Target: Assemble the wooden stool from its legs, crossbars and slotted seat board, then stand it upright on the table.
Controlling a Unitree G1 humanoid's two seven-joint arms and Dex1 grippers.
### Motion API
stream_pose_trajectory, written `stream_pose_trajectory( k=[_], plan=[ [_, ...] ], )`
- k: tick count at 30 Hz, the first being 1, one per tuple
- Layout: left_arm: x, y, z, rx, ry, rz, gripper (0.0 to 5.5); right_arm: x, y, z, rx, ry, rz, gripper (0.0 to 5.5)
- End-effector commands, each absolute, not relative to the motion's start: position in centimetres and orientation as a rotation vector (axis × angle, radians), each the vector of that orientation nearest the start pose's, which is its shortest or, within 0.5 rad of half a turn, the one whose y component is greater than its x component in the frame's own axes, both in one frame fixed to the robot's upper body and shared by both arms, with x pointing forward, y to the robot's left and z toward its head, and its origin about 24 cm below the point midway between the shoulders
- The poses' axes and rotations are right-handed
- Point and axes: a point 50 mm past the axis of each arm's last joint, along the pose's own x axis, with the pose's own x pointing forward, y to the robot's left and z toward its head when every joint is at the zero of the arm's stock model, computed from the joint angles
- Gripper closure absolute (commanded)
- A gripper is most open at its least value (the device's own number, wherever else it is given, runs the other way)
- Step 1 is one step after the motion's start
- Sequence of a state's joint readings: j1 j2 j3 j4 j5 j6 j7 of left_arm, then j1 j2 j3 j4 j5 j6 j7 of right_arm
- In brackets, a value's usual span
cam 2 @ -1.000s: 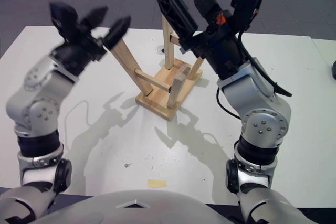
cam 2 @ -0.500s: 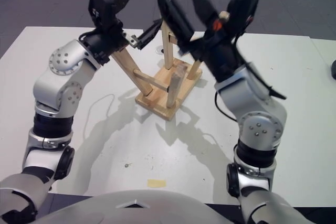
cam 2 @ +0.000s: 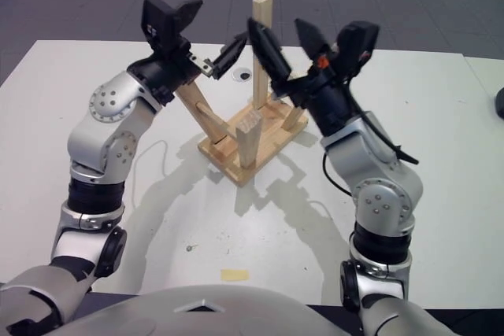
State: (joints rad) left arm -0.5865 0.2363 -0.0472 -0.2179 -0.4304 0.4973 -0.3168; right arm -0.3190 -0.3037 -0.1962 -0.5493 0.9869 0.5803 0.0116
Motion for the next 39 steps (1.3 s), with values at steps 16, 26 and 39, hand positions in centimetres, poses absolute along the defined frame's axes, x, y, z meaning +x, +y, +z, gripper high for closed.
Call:
stream_pose_trajectory(
  k=[16,26,39],
  plan=[
    [27.8,17.3,28.2,0.025,-0.39,-0.542,0.13,17.8,-14.1,13.3,0.397,0.28,1.041,0.1],
    [20.3,25.6,14.6,0.089,0.395,-0.784,0.13,17.9,-23.6,10.2,0.298,0.455,0.835,0.1],
    [22.5,16.8,13.2,0.169,0.287,-1.115,0.13,23.0,-20.5,9.9,0.144,0.363,1.001,0.1]
  ],
)
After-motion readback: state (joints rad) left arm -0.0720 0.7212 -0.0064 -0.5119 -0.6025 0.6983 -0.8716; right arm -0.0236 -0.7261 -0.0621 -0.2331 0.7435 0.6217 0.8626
